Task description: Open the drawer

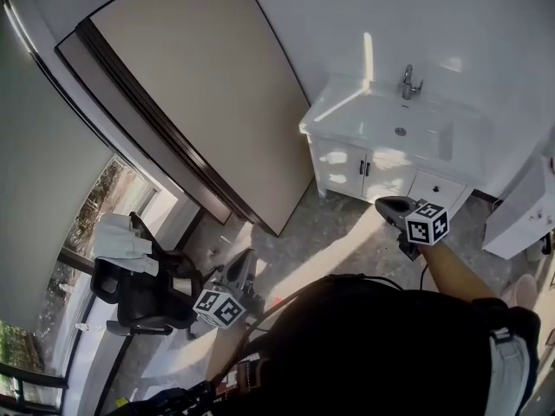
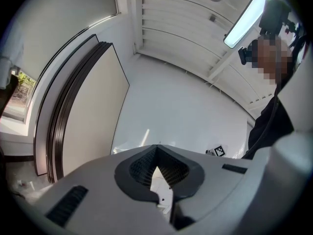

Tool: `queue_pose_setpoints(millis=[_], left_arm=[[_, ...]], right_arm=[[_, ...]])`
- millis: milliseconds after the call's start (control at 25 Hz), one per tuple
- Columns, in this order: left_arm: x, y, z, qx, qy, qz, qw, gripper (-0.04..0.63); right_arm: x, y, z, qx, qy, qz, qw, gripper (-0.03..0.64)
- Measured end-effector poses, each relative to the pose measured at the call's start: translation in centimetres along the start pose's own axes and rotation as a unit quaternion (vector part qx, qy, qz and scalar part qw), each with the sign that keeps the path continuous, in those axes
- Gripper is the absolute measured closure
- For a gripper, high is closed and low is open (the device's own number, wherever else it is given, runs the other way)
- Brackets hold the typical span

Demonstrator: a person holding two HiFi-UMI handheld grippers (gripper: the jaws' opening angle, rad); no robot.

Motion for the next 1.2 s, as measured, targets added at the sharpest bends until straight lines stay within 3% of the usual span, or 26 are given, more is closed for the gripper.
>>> queue_pose_setpoints(millis=[360, 600, 880, 1200], left_arm=[[0.3, -0.4, 8.0, 0.025, 0.036, 0.002, 0.999, 0.604], [0.1, 1.7, 14.6, 0.079, 0.06, -0.006, 0.995, 0.604], [-1.5, 8.2, 22.0, 0.149, 0.071, -0.013, 0.9862, 0.604], [-7.3, 19.2, 27.4, 0.182, 0.078, -0.009, 0.9801, 0.604]], right_arm=[[1.2, -6.5, -2.3, 0.035, -0.01, 0.046, 0.998, 0.615], [0.8, -8.9, -2.8, 0.091, -0.016, 0.063, 0.994, 0.615], [-1.2, -10.0, 0.3, 0.165, -0.039, 0.063, 0.983, 0.615], [-5.7, -9.6, 11.4, 0.181, -0.039, 0.057, 0.981, 0.615]])
Point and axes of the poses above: the fingertips, and each gripper's own axes: z forward along the fingers, y to its left, x out of its underside, the point moved 10 cm from there along -z, backward along the fingers, and after that the axes turned 5 degrees about -x, right-handed, at the moved point
